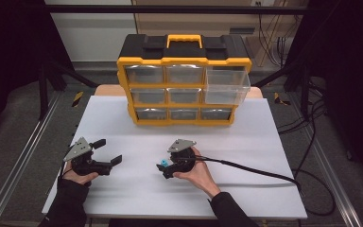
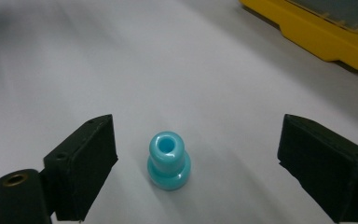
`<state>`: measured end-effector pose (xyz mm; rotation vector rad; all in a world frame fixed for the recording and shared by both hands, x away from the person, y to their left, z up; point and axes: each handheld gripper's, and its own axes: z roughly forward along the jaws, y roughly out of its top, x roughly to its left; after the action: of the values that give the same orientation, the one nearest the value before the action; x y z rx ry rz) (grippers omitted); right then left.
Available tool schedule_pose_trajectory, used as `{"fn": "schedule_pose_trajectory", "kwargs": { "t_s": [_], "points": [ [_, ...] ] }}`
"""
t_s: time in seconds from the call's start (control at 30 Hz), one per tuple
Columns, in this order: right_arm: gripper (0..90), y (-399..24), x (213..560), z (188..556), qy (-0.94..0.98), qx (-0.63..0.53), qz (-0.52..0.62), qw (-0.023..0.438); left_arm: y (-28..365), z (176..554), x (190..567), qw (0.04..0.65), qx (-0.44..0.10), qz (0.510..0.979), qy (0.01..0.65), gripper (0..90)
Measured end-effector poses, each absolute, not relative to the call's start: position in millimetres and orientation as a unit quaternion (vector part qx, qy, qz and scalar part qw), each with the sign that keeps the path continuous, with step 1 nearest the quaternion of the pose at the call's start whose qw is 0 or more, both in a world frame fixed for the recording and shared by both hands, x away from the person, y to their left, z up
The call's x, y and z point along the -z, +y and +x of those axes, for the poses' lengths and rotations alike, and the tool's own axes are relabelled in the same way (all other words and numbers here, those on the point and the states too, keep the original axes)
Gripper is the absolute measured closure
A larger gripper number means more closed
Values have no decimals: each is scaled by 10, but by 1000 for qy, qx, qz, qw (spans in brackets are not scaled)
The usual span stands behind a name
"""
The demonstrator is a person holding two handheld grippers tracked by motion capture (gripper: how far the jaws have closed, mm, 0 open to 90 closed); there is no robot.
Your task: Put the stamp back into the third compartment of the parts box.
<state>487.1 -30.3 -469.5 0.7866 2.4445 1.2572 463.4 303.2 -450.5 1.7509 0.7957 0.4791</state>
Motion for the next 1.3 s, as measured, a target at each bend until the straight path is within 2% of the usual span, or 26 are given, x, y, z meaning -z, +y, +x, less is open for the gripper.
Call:
{"fn": "schedule_pose_trajectory", "kwargs": {
  "t_s": [0.03, 0.3, 0.43, 0.53, 0.87, 1.3],
  "points": [
    [210, -305, 4691, 4867, 849, -434, 270, 136, 3033, 4634, 4504, 548, -202, 739, 336, 12],
    [289, -303, 4712, 4871, 856, -428, 258, 131, 3033, 4636, 4507, 548, -202, 739, 336, 12],
    [362, -297, 4723, 4863, 857, -429, 254, 129, 3034, 4636, 4506, 548, -202, 739, 336, 12],
    [370, -297, 4727, 4862, 858, -428, 253, 128, 3035, 4636, 4506, 548, -202, 739, 337, 12],
    [539, -292, 4746, 4859, 861, -430, 249, 106, 3035, 4635, 4504, 549, -201, 738, 336, 12],
    [655, -299, 4743, 4862, 865, -429, 244, 94, 3036, 4635, 4503, 549, -202, 738, 337, 12]
  ]
}}
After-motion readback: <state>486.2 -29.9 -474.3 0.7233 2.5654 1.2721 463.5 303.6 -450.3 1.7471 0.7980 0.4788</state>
